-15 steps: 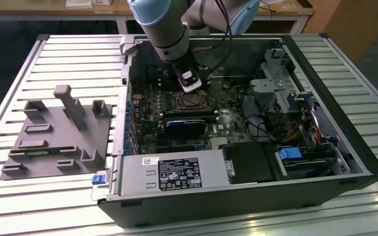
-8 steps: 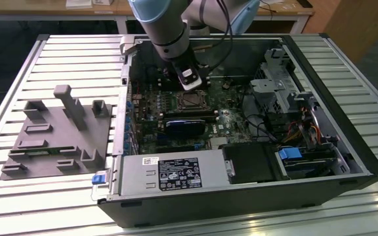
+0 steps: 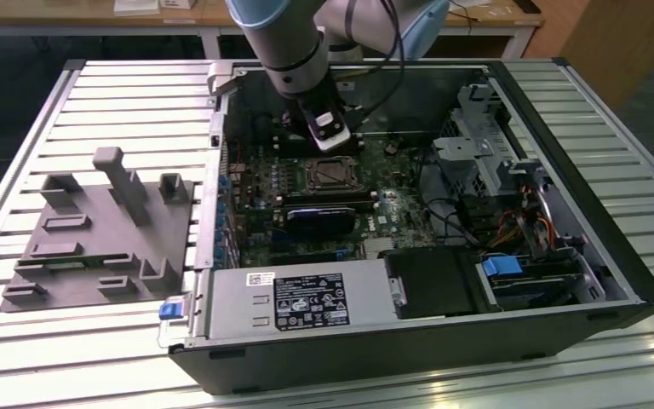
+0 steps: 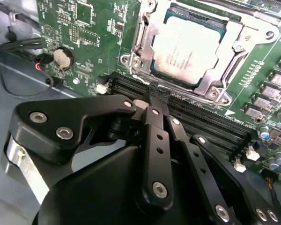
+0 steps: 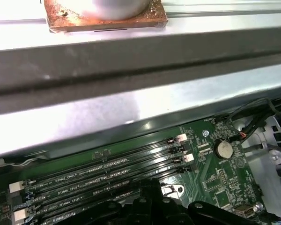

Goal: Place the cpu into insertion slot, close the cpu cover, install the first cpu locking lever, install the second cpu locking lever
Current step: 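Install the first cpu locking lever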

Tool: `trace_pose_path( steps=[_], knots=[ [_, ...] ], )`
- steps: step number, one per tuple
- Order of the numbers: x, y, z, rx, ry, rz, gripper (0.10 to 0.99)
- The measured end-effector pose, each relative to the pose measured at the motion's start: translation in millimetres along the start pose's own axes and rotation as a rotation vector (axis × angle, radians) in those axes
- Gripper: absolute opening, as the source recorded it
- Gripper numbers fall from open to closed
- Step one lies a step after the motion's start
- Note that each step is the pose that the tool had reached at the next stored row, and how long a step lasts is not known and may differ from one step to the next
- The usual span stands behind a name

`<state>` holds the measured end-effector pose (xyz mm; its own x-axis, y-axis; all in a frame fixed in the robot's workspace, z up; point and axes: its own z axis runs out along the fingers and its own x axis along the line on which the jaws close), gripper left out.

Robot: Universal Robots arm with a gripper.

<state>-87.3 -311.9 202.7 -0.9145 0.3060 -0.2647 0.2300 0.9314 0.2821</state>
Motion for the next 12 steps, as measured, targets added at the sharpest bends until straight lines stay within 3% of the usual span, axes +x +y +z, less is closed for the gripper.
trace_pose_path(
  steps=[6, 12],
  knots=[
    [-2.6, 2.5, -7.7, 0.016, -0.004, -0.005, 0.102],
    [-2.8, 2.6, -7.8, 0.018, -0.0025, -0.006, 0.102]
  ],
)
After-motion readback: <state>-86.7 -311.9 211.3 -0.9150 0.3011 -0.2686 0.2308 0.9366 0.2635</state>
